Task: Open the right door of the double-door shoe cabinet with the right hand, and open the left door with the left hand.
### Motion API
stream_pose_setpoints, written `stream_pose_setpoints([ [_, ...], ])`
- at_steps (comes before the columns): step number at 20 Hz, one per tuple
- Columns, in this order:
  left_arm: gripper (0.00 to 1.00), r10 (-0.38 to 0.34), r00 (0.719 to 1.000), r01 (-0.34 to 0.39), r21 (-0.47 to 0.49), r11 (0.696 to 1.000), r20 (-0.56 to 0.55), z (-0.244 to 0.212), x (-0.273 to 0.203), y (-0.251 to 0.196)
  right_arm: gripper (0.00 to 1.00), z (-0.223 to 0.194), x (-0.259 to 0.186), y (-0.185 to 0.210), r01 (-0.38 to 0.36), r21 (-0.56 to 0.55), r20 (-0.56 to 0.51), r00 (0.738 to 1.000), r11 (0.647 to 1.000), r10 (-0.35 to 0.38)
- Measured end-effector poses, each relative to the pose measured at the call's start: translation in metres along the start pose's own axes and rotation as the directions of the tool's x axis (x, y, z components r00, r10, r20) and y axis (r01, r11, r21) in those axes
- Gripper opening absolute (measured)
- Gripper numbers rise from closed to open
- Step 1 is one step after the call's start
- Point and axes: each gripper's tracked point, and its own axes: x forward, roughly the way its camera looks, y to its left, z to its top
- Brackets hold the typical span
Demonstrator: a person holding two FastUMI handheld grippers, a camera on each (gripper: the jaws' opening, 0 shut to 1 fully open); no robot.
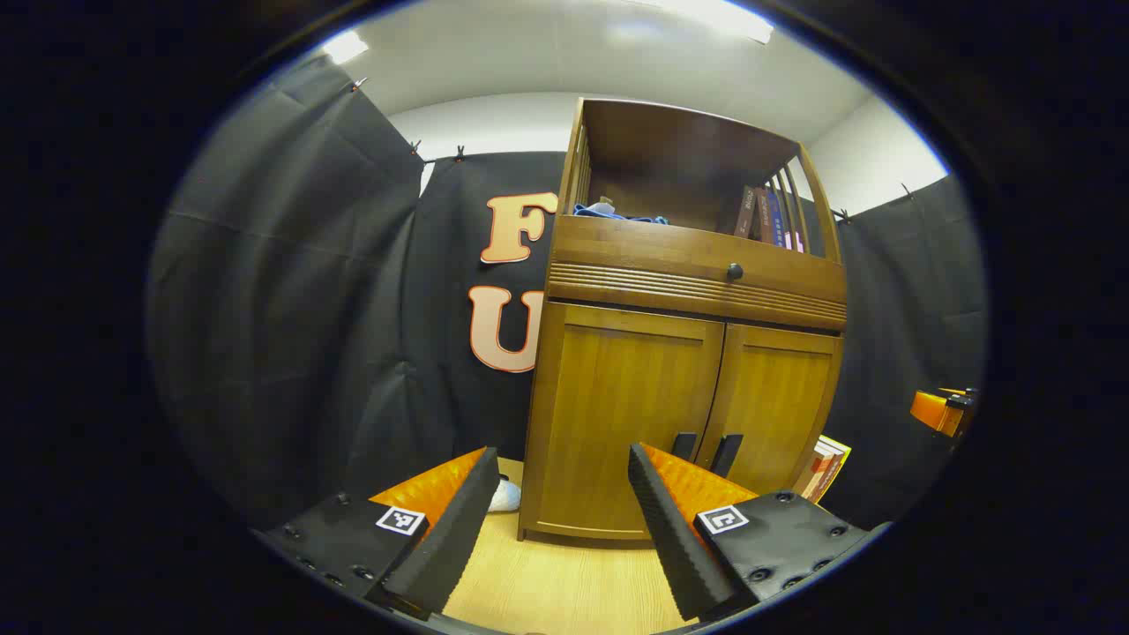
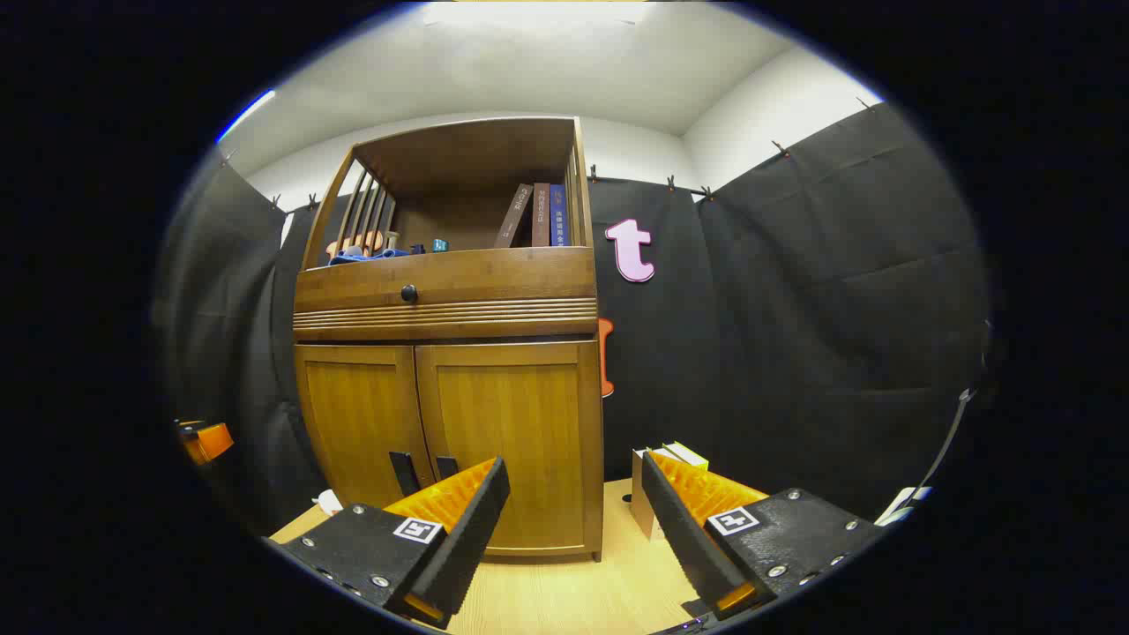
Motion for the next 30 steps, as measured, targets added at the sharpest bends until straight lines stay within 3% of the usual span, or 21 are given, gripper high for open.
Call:
stream_pose_setpoints([
  [1,0.94,-0.009,1.0,0.009,-0.002,1.0,-0.005,0.001,-0.002,-0.003,1.0,0.0,-0.003,0.001,-0.005,-0.003,0.001,1.0,1.0,0.005],
  [2,0.94,-0.015,1.0,0.015,0.004,1.0,-0.008,0.003,-0.003,-0.004,0.94,0.001,-0.005,0.001,-0.008,-0.006,-0.001,1.0,1.0,0.008],
  [8,0.94,-0.005,0.999,0.002,0.042,0.999,0.054,0.034,-0.015,0.001,0.94,-0.001,-0.016,-0.003,-0.015,-0.028,-0.014,1.0,1.0,0.015],
  [19,0.94,0.012,0.999,-0.014,0.045,0.999,0.049,0.033,-0.015,0.012,0.94,-0.004,-0.022,-0.01,0.002,-0.048,-0.027,1.0,0.999,-0.003],
  [20,0.95,0.01,0.999,-0.012,0.049,0.999,0.051,0.033,-0.014,0.01,1.0,-0.003,-0.021,-0.01,0.005,-0.048,-0.025,1.0,0.999,-0.006],
  [21,0.96,0.007,0.999,-0.01,0.054,0.998,0.053,0.034,-0.014,0.009,0.94,-0.002,-0.02,-0.01,0.007,-0.049,-0.023,1.0,0.999,-0.008],
  [23,0.94,0.003,0.998,-0.006,0.064,0.998,0.055,0.034,-0.015,0.006,0.94,-0.002,-0.02,-0.012,0.008,-0.047,-0.021,1.0,0.999,-0.009],
  [24,0.99,0.001,0.998,-0.005,0.067,0.998,0.056,0.034,-0.015,0.005,0.94,-0.002,-0.02,-0.012,0.008,-0.045,-0.021,1.0,0.999,-0.009],
  [25,0.98,-0.001,0.998,-0.002,0.068,0.998,0.056,0.033,-0.015,0.004,1.0,-0.002,-0.02,-0.012,0.007,-0.044,-0.023,1.0,0.999,-0.008],
  [26,0.96,-0.003,0.998,-0.001,0.069,0.998,0.055,0.033,-0.015,0.003,0.94,-0.002,-0.02,-0.013,0.008,-0.043,-0.023,1.0,0.999,-0.009],
  [27,0.95,-0.004,0.998,0.0,0.069,0.998,0.055,0.032,-0.015,0.001,1.0,-0.003,-0.019,-0.013,0.009,-0.043,-0.023,1.0,0.999,-0.01],
  [30,0.94,-0.005,0.998,0.002,0.062,0.998,0.056,0.034,-0.013,0.001,1.0,-0.002,-0.018,-0.015,0.011,-0.049,-0.021,1.0,0.999,-0.012],
])
